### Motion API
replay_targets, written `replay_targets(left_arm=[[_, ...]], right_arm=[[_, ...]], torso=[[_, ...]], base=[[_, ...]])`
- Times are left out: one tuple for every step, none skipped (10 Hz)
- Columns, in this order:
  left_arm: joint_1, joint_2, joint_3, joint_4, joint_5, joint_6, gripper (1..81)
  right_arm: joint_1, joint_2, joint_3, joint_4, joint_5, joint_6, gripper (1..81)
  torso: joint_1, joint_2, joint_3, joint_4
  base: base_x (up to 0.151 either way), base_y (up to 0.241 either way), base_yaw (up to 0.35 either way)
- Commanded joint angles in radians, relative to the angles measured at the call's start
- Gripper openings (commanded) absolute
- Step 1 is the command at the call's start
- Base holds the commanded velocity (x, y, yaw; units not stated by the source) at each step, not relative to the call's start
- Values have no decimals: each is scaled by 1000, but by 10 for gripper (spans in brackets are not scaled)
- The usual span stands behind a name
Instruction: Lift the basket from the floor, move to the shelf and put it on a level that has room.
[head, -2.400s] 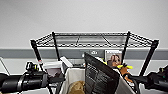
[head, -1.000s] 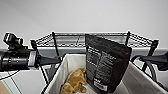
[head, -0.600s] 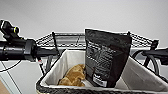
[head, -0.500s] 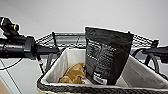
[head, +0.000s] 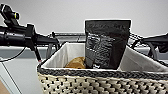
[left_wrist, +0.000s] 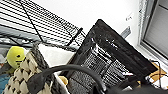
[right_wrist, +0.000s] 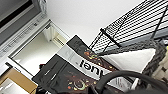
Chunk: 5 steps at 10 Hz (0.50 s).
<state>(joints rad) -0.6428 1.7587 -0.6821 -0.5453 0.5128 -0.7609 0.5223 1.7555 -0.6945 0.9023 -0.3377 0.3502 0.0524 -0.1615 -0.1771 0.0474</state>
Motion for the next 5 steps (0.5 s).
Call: replay_targets(left_arm=[[-149, 82, -95, -19, -103, 12, 10], [-159, 96, -114, -27, -106, 12, 10], [-166, 113, -134, -31, -109, 11, 10], [-169, 128, -151, -33, -132, 9, 10], [-177, 146, -166, -35, -141, 9, 10]], right_arm=[[173, 104, -115, 13, 81, 24, 10], [179, 122, -133, 12, 89, 27, 10], [179, 144, -157, 12, 95, 30, 10], [187, 169, -180, 12, 108, 33, 10], [205, 196, -203, 13, 120, 36, 10]], torso=[[0, 0, 0, 0], [0, 0, 0, 0], [0, 0, 0, 0], [0, 0, 0, 0], [0, 0, 0, 0]], base=[[0, 0, 0], [0, 0, 0], [0, 0, 0], [0, 0, 0], [0, 0, 0]])
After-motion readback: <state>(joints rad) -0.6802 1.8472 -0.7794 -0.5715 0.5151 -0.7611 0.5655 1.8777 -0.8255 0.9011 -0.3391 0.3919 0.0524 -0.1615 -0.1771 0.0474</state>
